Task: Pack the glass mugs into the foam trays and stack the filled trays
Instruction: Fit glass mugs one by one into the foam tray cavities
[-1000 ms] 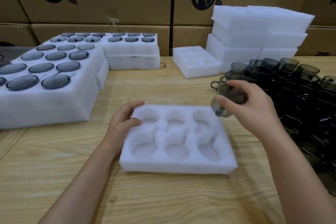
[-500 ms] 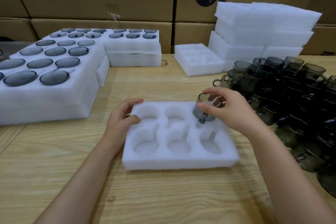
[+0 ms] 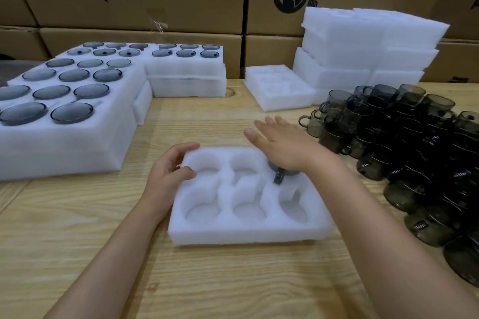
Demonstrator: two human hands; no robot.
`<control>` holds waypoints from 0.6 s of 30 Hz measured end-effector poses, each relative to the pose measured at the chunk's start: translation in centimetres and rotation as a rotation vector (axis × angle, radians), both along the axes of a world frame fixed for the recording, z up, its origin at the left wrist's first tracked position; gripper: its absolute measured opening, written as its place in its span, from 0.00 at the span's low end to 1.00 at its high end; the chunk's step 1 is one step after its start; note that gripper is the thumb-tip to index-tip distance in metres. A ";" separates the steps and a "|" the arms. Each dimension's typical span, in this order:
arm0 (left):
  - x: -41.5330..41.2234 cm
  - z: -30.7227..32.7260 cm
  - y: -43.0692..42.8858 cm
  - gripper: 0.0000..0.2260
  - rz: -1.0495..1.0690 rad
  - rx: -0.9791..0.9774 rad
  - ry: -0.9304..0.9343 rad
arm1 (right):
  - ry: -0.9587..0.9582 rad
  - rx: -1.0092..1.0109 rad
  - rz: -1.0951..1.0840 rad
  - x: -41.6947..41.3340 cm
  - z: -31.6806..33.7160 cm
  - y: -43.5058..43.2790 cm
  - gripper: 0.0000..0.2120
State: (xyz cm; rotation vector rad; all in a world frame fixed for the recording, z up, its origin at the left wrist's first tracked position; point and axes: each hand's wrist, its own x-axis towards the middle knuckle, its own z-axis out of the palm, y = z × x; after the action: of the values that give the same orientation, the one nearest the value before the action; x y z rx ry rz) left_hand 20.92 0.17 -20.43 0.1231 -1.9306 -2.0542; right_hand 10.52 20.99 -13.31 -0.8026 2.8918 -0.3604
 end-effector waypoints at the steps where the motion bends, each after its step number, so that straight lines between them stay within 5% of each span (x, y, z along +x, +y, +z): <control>1: 0.0 0.0 0.0 0.22 0.001 -0.004 0.000 | -0.021 0.011 -0.022 -0.1 -0.7 -0.2 0.34; 13: -0.1 -0.3 -0.2 0.25 0.004 -0.020 -0.037 | 0.027 0.120 -0.110 0.9 -2.7 -0.9 0.28; 18: 0.0 -0.1 -0.2 0.27 0.002 -0.030 -0.043 | -0.008 -0.102 -0.057 1.3 -2.3 0.3 0.22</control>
State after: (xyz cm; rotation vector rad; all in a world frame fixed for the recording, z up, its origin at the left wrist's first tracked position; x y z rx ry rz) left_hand 20.90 -0.05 -20.56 0.1629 -1.9853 -2.0361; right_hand 11.83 21.30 -15.59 -0.7324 2.9141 -0.5196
